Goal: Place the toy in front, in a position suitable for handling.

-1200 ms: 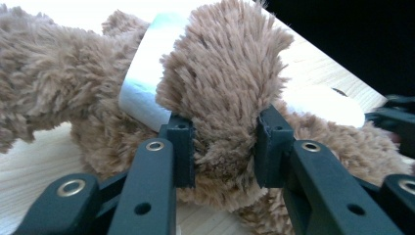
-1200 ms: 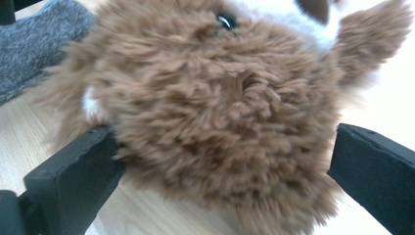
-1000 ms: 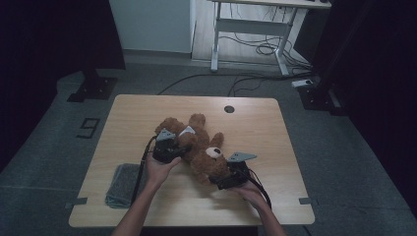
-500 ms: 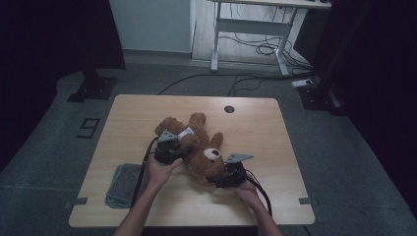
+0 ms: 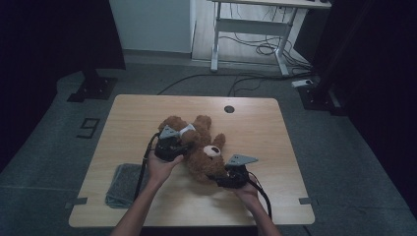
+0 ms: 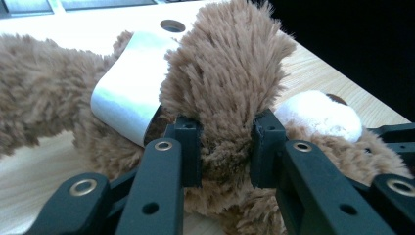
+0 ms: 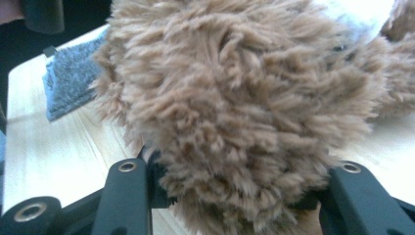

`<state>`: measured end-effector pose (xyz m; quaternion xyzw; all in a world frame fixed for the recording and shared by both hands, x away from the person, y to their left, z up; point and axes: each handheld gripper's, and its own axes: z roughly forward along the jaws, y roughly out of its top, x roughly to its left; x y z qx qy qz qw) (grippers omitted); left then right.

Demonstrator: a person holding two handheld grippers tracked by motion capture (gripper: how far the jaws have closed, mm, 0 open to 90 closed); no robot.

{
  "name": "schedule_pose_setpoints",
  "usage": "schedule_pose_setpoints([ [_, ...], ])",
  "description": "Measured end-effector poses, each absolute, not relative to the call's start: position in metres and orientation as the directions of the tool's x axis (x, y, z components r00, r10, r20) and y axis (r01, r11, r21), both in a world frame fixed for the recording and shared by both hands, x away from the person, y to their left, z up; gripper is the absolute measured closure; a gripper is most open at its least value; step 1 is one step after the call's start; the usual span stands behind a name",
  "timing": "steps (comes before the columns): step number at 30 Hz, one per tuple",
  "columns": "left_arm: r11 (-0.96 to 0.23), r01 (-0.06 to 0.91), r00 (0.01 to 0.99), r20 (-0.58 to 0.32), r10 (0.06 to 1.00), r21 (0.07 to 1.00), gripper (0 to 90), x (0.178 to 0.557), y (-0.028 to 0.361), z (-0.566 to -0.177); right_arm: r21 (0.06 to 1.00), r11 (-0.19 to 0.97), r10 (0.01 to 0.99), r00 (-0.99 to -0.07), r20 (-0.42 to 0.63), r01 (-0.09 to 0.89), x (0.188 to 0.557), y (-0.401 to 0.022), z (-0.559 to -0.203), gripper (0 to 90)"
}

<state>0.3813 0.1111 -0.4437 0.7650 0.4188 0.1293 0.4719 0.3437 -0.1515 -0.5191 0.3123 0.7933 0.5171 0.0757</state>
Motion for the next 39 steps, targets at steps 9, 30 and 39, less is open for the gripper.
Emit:
schedule_pose_setpoints([
  [9, -0.247, 0.490, 0.649, -0.162, 0.743, 0.836, 70.4, 0.381, 0.091, -0.427, 0.887, 0.245, 0.596, -0.782, 0.181, 0.392, 0.327, -0.167, -0.505, 49.0],
  [30, -0.264, 0.460, 0.709, -0.172, 0.684, 0.848, 71.8, 0.402, 0.058, -0.412, 0.916, 0.227, 0.609, -0.782, 0.132, 0.332, 0.306, -0.142, -0.491, 53.1],
  [39, -0.274, 0.470, 0.711, -0.176, 0.681, 0.839, 72.5, 0.409, 0.063, -0.416, 0.904, 0.265, 0.571, -0.810, 0.132, 0.334, 0.315, -0.109, -0.505, 58.3],
])
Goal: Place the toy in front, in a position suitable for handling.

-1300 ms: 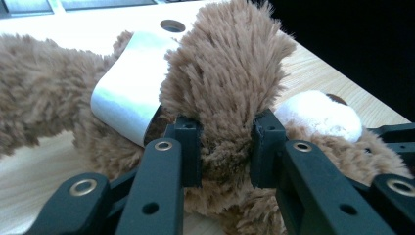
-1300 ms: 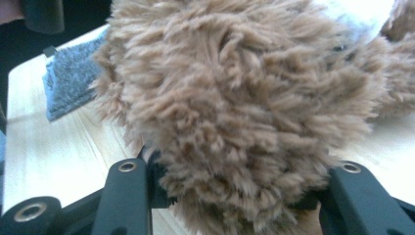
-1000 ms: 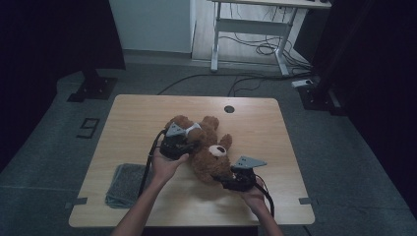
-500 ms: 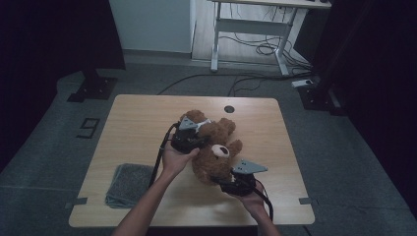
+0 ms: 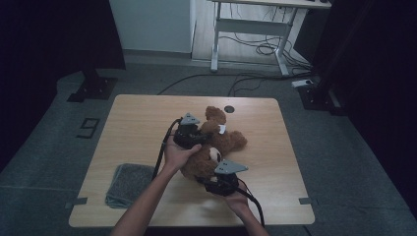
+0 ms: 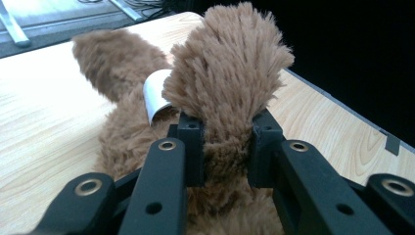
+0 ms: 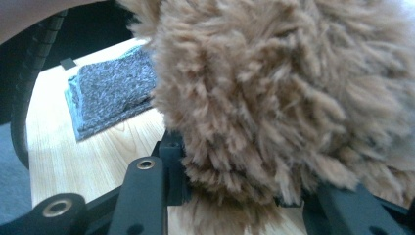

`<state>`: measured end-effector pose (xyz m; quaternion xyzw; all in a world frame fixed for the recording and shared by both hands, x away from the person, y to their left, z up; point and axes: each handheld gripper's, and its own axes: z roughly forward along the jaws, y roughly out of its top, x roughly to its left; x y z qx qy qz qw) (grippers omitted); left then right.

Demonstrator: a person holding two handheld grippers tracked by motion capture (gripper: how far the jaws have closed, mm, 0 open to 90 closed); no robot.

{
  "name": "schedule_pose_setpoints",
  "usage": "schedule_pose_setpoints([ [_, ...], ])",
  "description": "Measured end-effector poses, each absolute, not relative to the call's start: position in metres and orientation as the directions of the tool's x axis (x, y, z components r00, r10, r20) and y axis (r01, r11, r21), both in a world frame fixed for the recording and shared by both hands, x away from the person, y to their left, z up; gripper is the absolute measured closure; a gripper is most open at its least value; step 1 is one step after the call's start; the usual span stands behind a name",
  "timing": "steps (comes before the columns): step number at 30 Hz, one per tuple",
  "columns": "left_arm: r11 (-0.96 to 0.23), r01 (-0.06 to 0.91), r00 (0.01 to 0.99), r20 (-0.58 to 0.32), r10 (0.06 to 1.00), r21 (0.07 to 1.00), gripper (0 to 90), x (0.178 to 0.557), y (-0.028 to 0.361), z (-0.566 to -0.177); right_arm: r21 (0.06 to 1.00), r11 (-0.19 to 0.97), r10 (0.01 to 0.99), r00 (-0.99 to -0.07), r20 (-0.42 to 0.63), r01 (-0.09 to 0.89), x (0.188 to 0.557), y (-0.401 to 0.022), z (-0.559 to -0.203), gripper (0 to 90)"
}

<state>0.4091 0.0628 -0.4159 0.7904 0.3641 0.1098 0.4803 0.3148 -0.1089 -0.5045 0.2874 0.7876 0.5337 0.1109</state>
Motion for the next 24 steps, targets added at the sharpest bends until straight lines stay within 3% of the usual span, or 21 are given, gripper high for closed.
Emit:
schedule_pose_setpoints([
  [9, -0.298, 0.449, 0.725, -0.149, 0.672, 0.842, 72.3, 0.407, 0.068, -0.416, 0.906, 0.273, 0.559, -0.820, 0.124, 0.323, 0.316, -0.099, -0.504, 57.6],
  [11, -0.319, 0.463, 0.709, -0.129, 0.693, 0.827, 71.8, 0.409, 0.073, -0.421, 0.893, 0.291, 0.548, -0.825, 0.137, 0.342, 0.317, -0.099, -0.507, 54.0],
  [14, -0.271, 0.501, 0.681, -0.180, 0.710, 0.822, 71.4, 0.413, 0.086, -0.429, 0.880, 0.312, 0.534, -0.832, 0.150, 0.359, 0.316, -0.106, -0.514, 43.2],
  [16, -0.237, 0.519, 0.667, -0.216, 0.713, 0.822, 71.2, 0.414, 0.095, -0.433, 0.877, 0.318, 0.534, -0.832, 0.149, 0.361, 0.314, -0.109, -0.515, 40.6],
  [17, -0.233, 0.520, 0.665, -0.217, 0.715, 0.822, 70.9, 0.414, 0.099, -0.433, 0.869, 0.335, 0.533, -0.834, 0.144, 0.364, 0.310, -0.118, -0.517, 34.0],
  [21, -0.240, 0.522, 0.663, -0.212, 0.718, 0.819, 70.4, 0.413, 0.105, -0.435, 0.874, 0.338, 0.552, -0.826, 0.117, 0.350, 0.302, -0.138, -0.518, 29.8],
  [24, -0.255, 0.526, 0.674, -0.214, 0.707, 0.812, 70.2, 0.411, 0.102, -0.440, 0.896, 0.256, 0.608, -0.781, 0.143, 0.363, 0.303, -0.164, -0.514, 28.4],
])
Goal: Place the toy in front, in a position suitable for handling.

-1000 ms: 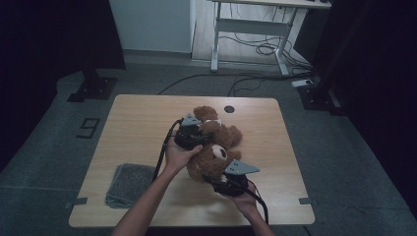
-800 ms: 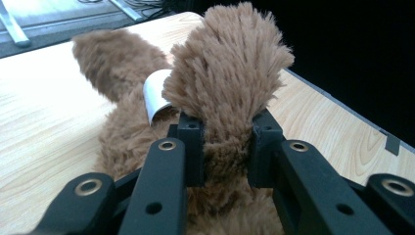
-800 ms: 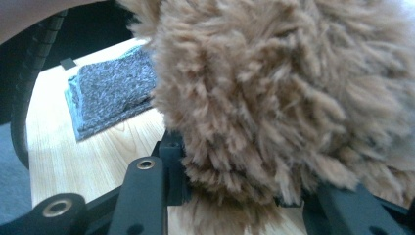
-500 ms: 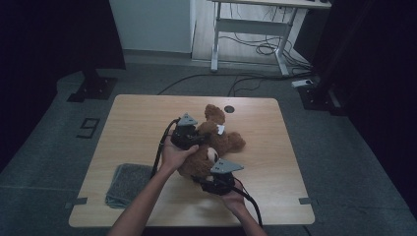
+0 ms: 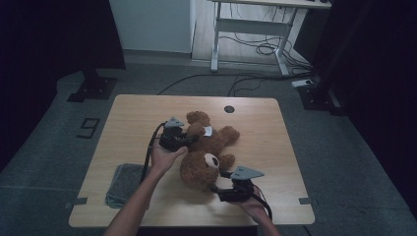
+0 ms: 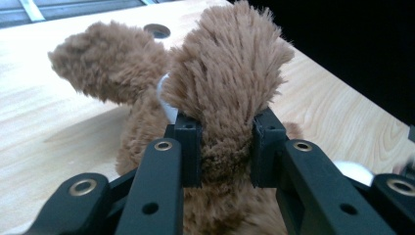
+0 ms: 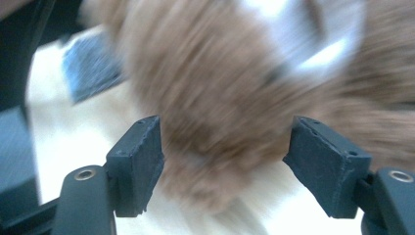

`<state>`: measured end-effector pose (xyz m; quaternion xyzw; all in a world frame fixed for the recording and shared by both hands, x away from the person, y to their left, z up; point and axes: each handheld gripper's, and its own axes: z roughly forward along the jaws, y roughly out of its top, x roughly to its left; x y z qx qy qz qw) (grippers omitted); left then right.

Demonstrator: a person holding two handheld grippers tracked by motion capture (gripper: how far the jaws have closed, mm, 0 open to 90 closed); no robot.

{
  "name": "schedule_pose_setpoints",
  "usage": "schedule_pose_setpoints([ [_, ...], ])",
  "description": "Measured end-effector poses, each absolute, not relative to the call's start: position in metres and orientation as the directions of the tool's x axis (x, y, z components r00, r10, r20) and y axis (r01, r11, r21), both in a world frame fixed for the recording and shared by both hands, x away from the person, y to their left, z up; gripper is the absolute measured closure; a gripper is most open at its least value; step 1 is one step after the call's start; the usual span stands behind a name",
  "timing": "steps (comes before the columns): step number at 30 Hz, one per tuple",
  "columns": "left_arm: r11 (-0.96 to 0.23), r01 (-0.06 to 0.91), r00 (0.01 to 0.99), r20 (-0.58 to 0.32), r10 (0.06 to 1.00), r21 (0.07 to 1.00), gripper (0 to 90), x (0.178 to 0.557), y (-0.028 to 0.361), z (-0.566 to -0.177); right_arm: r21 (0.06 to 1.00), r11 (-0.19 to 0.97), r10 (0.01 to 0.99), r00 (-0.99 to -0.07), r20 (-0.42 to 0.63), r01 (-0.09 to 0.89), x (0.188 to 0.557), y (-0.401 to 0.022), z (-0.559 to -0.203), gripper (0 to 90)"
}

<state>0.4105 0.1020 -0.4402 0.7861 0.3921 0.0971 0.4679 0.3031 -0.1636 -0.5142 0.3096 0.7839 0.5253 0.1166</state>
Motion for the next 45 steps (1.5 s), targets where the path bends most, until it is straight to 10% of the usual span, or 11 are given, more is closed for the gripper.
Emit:
schedule_pose_setpoints([
  [11, -0.247, 0.521, 0.677, -0.220, 0.702, 0.817, 70.2, 0.404, 0.109, -0.445, 0.850, 0.208, 0.792, -0.593, 0.144, 0.485, 0.395, -0.196, -0.513, 25.1],
  [24, -0.201, 0.540, 0.656, -0.259, 0.709, 0.817, 70.2, 0.406, 0.118, -0.452, 0.784, 0.287, 0.744, -0.644, 0.180, 0.551, 0.395, -0.185, -0.537, 25.4],
  [28, -0.203, 0.528, 0.653, -0.241, 0.718, 0.825, 70.5, 0.405, 0.117, -0.449, 0.766, 0.313, 0.719, -0.667, 0.195, 0.561, 0.399, -0.182, -0.542, 64.5],
  [39, -0.222, 0.444, 0.651, -0.143, 0.746, 0.868, 72.5, 0.411, 0.095, -0.424, 0.910, 0.082, 0.718, -0.657, 0.229, 0.407, 0.370, -0.198, -0.500, 74.9],
  [45, -0.141, 0.458, 0.663, -0.231, 0.712, 0.878, 73.9, 0.416, 0.091, -0.413, 0.958, -0.037, 0.713, -0.664, 0.226, 0.285, 0.348, -0.214, -0.467, 75.7],
])
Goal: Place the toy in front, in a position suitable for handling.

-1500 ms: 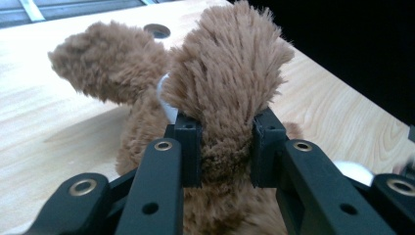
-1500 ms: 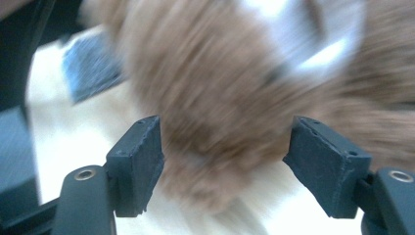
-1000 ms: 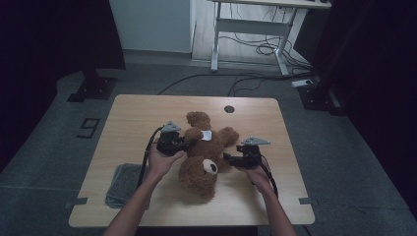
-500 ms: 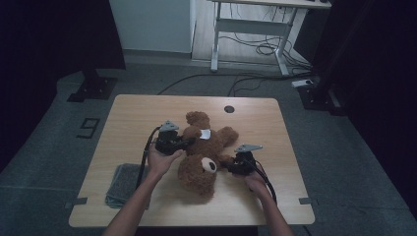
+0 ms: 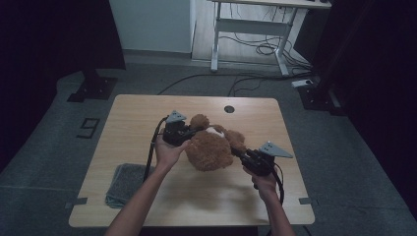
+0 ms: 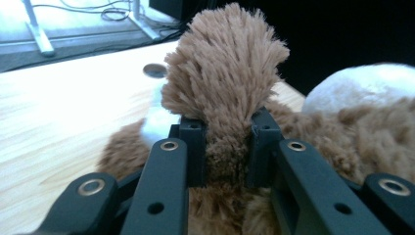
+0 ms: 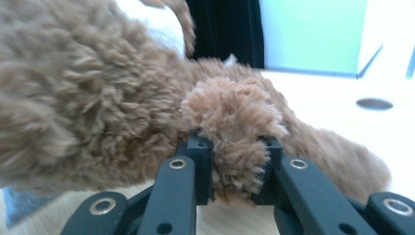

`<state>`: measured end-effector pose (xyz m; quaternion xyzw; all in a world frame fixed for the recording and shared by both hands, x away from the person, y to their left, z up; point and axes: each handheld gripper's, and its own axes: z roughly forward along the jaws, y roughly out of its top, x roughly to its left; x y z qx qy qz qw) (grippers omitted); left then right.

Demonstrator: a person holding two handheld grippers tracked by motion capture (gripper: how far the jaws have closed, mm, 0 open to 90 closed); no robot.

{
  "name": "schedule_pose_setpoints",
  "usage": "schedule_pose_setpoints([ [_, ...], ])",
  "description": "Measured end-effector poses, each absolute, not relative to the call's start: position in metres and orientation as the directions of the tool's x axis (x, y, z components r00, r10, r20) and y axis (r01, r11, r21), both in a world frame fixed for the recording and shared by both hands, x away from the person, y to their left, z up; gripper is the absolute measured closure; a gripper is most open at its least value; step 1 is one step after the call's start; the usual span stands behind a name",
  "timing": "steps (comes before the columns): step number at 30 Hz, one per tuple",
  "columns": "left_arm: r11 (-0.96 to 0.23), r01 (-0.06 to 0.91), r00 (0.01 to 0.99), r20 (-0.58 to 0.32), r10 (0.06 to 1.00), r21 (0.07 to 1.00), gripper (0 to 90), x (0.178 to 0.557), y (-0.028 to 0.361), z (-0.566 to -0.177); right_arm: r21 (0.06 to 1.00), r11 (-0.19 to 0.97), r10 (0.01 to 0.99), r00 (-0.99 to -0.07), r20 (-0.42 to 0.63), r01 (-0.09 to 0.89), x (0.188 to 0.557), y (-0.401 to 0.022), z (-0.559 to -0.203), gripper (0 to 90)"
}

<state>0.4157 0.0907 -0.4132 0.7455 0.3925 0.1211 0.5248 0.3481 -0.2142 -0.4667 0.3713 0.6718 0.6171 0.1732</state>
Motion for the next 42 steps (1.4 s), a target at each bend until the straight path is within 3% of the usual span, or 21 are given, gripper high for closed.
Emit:
schedule_pose_setpoints([
  [8, -0.168, 0.428, 0.700, -0.208, 0.683, 0.888, 73.9, 0.419, 0.090, -0.399, 0.984, -0.099, 0.693, -0.699, 0.176, 0.150, 0.319, -0.221, -0.429, 76.4],
  [14, -0.208, 0.476, 0.714, -0.237, 0.659, 0.855, 73.7, 0.435, 0.097, -0.415, 0.987, -0.066, 0.678, -0.719, 0.151, 0.146, 0.310, -0.215, -0.434, 76.4],
  [22, -0.268, 0.475, 0.755, -0.232, 0.613, 0.838, 72.4, 0.446, 0.089, -0.434, 0.986, -0.034, 0.672, -0.727, 0.143, 0.162, 0.304, -0.210, -0.442, 76.4],
  [28, -0.307, 0.487, 0.740, -0.199, 0.643, 0.818, 70.9, 0.453, 0.088, -0.445, 0.967, 0.042, 0.660, -0.734, 0.161, 0.250, 0.310, -0.197, -0.469, 76.3],
  [30, -0.323, 0.489, 0.742, -0.193, 0.642, 0.810, 70.7, 0.456, 0.087, -0.446, 0.960, 0.040, 0.625, -0.757, 0.191, 0.276, 0.310, -0.189, -0.479, 76.3],
  [38, -0.410, 0.470, 0.783, -0.154, 0.603, 0.782, 69.7, 0.476, 0.086, -0.454, 0.943, 0.173, 0.565, -0.813, 0.140, 0.283, 0.312, -0.142, -0.491, 76.3],
  [42, -0.403, 0.475, 0.780, -0.163, 0.604, 0.782, 67.8, 0.484, 0.091, -0.460, 0.937, 0.139, 0.557, -0.808, 0.194, 0.321, 0.323, -0.140, -0.498, 76.1],
])
